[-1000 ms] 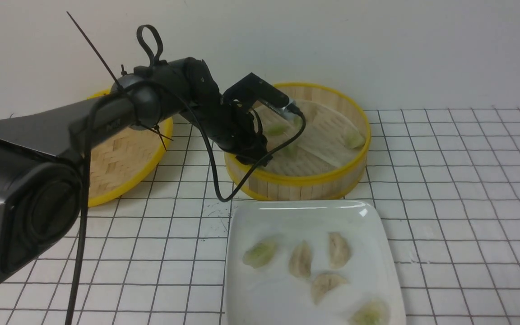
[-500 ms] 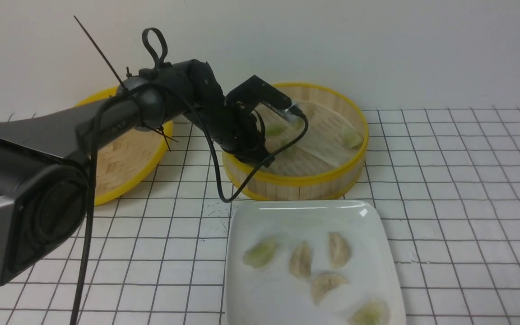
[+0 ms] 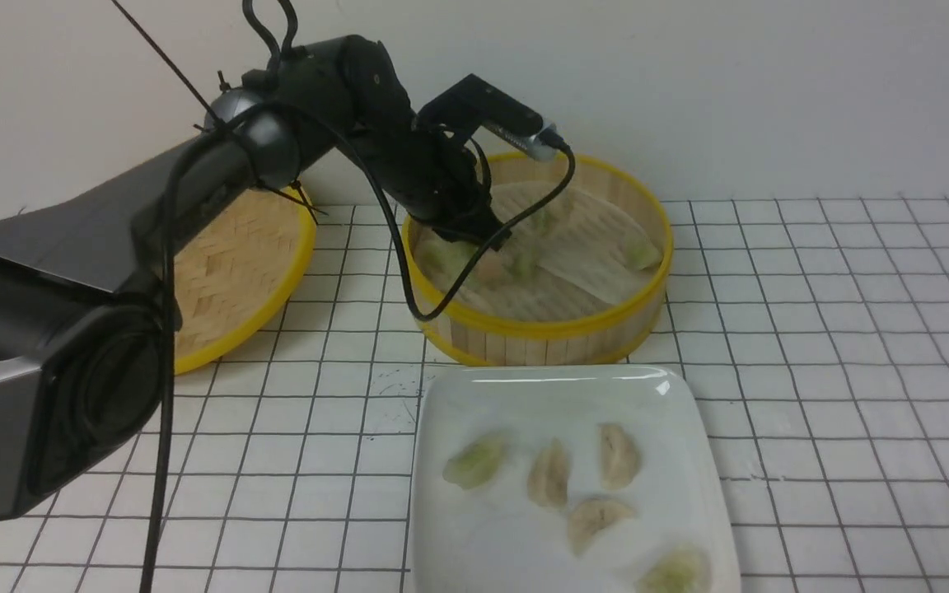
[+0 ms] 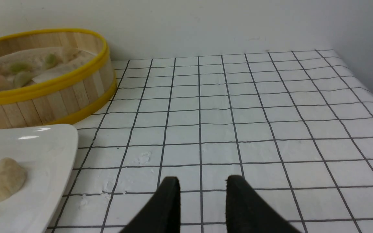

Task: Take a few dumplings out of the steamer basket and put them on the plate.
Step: Use the left arm to grab a dumpling from the steamer, then use the left arm to put the dumpling into the plate

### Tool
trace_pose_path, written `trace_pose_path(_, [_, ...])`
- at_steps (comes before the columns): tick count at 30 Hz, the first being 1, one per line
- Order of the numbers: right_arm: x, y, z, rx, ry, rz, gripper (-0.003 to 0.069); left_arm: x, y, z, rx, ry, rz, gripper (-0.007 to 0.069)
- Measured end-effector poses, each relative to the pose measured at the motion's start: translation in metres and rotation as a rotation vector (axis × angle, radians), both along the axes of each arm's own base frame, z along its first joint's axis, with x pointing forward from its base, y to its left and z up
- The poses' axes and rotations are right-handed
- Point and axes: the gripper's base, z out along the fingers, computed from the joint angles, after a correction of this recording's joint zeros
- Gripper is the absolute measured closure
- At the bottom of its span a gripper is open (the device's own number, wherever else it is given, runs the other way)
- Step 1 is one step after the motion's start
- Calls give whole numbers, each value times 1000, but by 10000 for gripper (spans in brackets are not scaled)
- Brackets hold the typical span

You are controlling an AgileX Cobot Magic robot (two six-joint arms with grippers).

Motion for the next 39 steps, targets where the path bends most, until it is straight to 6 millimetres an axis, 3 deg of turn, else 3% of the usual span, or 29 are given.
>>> trace_pose_path(14, [0, 0, 0, 0, 0, 0, 467, -14, -2, 33, -19, 133, -36, 587])
trace_pose_path(22, [0, 0, 0, 0, 0, 0, 467, -22, -10, 39, -102, 216, -76, 589])
trace_pose_path(26, [0, 0, 0, 0, 0, 0, 467, -28, -21, 37, -54, 203, -96, 589])
trace_pose_path(32, [0, 0, 0, -1, 0, 0, 467, -53, -65, 34, 19, 184, -187, 589])
trace_pose_path(39, [0, 0, 0, -1, 0, 0, 467, -60, -75, 28, 16, 228, -173, 589])
